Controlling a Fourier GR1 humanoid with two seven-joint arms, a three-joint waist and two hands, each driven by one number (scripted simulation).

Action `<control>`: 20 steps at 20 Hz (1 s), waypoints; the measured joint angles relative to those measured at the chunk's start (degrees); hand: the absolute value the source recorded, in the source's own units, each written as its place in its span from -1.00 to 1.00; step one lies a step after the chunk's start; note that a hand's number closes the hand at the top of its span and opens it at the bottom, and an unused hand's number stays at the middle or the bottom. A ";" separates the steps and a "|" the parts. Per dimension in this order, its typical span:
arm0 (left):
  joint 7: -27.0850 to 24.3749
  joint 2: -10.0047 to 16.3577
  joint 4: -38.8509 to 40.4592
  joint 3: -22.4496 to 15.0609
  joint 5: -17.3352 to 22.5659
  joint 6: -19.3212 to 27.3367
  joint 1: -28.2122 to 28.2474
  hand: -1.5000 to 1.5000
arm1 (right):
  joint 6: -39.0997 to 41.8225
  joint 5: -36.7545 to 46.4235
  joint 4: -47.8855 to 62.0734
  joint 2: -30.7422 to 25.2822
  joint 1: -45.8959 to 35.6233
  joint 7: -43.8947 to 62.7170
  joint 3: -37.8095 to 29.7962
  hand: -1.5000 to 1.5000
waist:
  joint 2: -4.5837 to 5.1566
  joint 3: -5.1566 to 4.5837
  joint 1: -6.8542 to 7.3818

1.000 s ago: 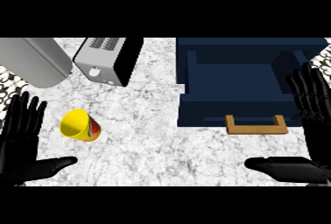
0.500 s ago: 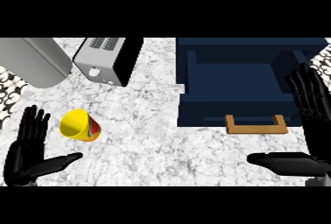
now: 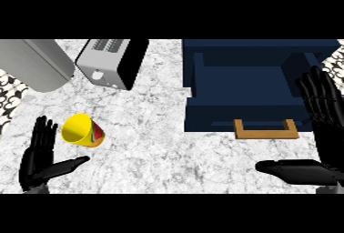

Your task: Pick up the cup, place it into the drawer and close the drawer

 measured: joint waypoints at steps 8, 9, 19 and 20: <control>-13.27 3.79 19.83 2.18 0.11 -3.67 -6.04 -1.00 | 1.19 0.05 0.47 0.23 1.01 -1.59 -0.46 -1.00 | 0.02 -0.01 -0.12; -14.21 3.96 21.68 2.25 0.13 -3.48 -7.20 -1.00 | 1.60 -0.21 -0.31 0.06 1.42 -1.12 -0.55 -1.00 | 0.02 -0.01 -0.14; -26.09 7.79 43.04 3.64 -2.12 -3.81 -16.72 -1.00 | 2.00 -0.71 0.92 -0.08 -1.18 -0.38 -1.26 -1.00 | 0.27 -0.12 -0.69; -25.95 7.77 43.51 3.50 -2.13 -3.70 -17.50 -1.00 | 2.09 -0.74 0.94 -0.01 -1.16 -0.25 -1.19 -1.00 | 0.24 -0.11 -0.64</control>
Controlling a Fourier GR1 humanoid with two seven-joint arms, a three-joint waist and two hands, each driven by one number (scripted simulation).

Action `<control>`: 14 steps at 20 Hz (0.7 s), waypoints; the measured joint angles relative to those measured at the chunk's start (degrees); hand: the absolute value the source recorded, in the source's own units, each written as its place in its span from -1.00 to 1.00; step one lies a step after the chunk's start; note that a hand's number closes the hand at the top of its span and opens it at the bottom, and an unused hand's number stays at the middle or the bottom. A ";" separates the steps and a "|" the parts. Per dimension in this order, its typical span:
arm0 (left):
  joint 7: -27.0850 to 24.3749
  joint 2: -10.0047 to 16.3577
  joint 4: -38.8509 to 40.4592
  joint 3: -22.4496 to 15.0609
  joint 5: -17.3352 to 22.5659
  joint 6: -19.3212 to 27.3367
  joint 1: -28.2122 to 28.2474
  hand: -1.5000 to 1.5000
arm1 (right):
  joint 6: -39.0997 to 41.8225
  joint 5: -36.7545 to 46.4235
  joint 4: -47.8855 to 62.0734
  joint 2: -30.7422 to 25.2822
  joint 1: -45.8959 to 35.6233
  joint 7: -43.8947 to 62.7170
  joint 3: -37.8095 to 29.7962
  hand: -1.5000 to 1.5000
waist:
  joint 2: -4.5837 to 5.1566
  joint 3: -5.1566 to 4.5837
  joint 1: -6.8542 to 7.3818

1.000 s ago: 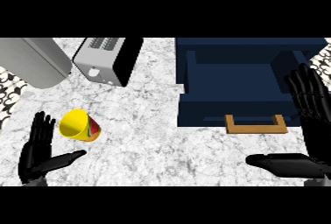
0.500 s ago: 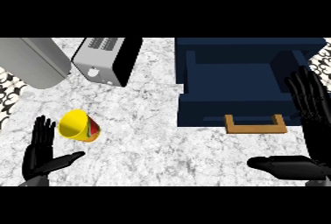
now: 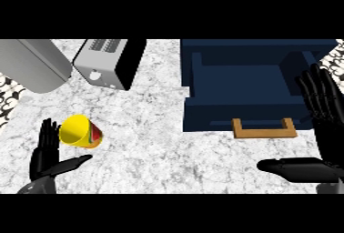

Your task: Pick up the cup, place it into the drawer and close the drawer

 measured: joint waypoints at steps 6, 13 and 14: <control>-0.88 0.76 3.44 0.21 -0.22 -0.31 -1.74 -1.00 | 0.94 -0.69 0.22 -0.28 0.06 -0.11 -0.26 -1.00 | 0.12 -0.04 -0.26; -1.09 -0.74 3.90 0.14 0.04 -1.20 -3.13 -1.00 | 1.49 -1.00 1.28 -0.30 0.41 -0.98 -0.67 -1.00 | 0.16 -0.06 -0.34; -1.00 -0.50 3.90 0.15 0.08 -1.63 -3.28 -1.00 | 1.50 -0.80 2.20 -0.22 0.12 -1.48 -0.62 -1.00 | 0.20 -0.07 -0.35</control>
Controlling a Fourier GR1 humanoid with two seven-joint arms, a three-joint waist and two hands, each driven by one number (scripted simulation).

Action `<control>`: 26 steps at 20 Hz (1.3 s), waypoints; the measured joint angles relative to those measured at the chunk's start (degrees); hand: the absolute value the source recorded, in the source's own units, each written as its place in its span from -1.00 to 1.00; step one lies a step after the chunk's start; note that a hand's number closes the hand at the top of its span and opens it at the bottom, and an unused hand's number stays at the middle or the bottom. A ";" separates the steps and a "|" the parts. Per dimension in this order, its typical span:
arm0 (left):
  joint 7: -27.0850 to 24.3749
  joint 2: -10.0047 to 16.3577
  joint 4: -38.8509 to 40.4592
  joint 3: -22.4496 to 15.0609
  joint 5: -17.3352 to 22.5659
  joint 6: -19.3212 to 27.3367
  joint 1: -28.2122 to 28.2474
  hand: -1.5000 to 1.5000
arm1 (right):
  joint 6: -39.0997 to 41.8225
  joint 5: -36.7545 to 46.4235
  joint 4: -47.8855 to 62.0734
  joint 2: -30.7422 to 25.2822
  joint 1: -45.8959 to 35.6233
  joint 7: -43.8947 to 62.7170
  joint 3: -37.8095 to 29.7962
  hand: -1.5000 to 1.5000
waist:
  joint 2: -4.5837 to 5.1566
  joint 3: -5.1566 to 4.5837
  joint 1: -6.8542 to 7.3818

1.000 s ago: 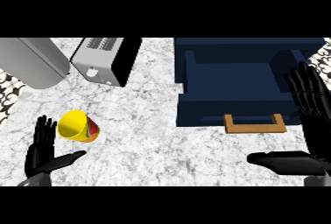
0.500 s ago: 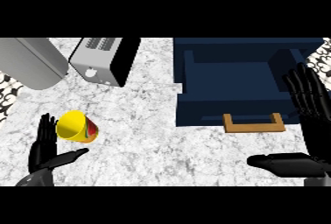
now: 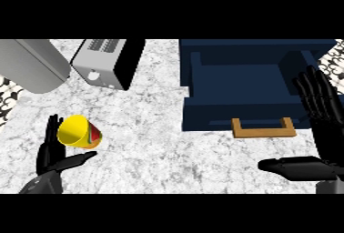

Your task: Pick up the cup, place it into the drawer and close the drawer

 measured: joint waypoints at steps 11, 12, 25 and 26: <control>1.67 -1.56 -1.74 -0.30 1.16 -6.08 -1.63 1.00 | -0.12 -0.23 0.67 0.00 -1.81 1.24 -0.03 -1.00 | 0.02 -0.02 -0.05; 1.69 -1.79 -2.02 -0.51 1.13 -6.74 -1.51 1.00 | -0.09 -0.31 0.65 -0.09 -1.97 1.38 -0.11 -1.00 | 0.02 -0.03 -0.06; 1.83 -4.16 -5.75 -0.71 2.82 -10.41 -2.30 1.00 | 0.19 -0.15 1.03 -0.73 -2.04 1.30 -0.76 -1.00 | 0.02 0.00 -0.09; 1.41 -4.59 -5.84 -0.71 2.82 -9.96 -2.30 1.00 | 0.46 -0.58 1.46 -1.07 -2.36 1.13 -1.29 -1.00 | 0.02 0.01 -0.07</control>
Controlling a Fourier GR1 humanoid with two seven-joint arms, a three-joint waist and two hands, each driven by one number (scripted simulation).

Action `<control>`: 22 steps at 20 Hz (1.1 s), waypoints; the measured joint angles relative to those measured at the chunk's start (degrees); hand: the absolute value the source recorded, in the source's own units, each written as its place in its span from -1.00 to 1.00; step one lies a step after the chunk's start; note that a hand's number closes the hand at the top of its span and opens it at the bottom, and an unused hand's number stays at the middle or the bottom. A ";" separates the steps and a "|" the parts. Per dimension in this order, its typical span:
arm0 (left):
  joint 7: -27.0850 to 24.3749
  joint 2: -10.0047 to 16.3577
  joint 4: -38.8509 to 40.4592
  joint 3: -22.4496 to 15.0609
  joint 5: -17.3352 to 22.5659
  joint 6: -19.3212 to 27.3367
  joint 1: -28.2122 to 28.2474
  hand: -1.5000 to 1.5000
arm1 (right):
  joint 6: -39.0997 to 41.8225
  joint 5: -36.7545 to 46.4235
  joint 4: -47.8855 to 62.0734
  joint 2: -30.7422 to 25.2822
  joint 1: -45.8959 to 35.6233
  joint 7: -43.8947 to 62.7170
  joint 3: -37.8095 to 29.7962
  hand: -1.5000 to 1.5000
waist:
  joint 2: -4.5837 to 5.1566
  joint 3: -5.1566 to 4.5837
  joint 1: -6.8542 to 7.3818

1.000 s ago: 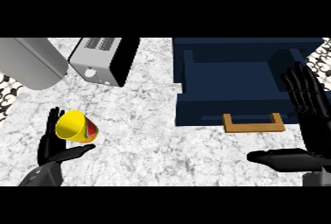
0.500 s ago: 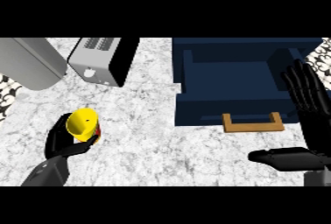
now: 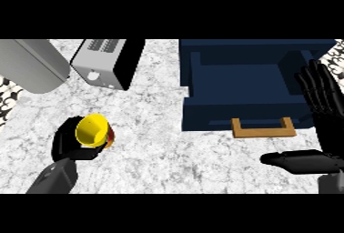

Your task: Pick up the cup, place it into the drawer and close the drawer

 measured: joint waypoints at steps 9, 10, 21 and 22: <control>-0.85 -1.09 -4.32 -0.34 0.80 1.12 -1.79 1.00 | -0.08 0.70 -0.57 0.50 1.64 -0.94 0.36 -1.00 | -0.23 0.07 0.31; -0.81 -1.36 -5.26 -0.64 0.78 1.25 -2.26 1.00 | -0.17 0.59 -0.41 0.39 1.45 -0.73 0.05 -1.00 | -0.28 0.09 0.41; 7.54 -6.75 -23.44 -7.57 0.05 5.34 -7.60 1.00 | 0.15 0.26 -0.45 0.35 4.32 -2.39 -1.39 -1.00 | -0.89 0.27 1.56; 9.13 -7.37 -25.25 -8.06 0.07 6.47 -8.74 1.00 | 0.09 0.25 -0.37 0.23 3.98 -2.11 -1.52 -1.00 | -0.89 0.27 1.57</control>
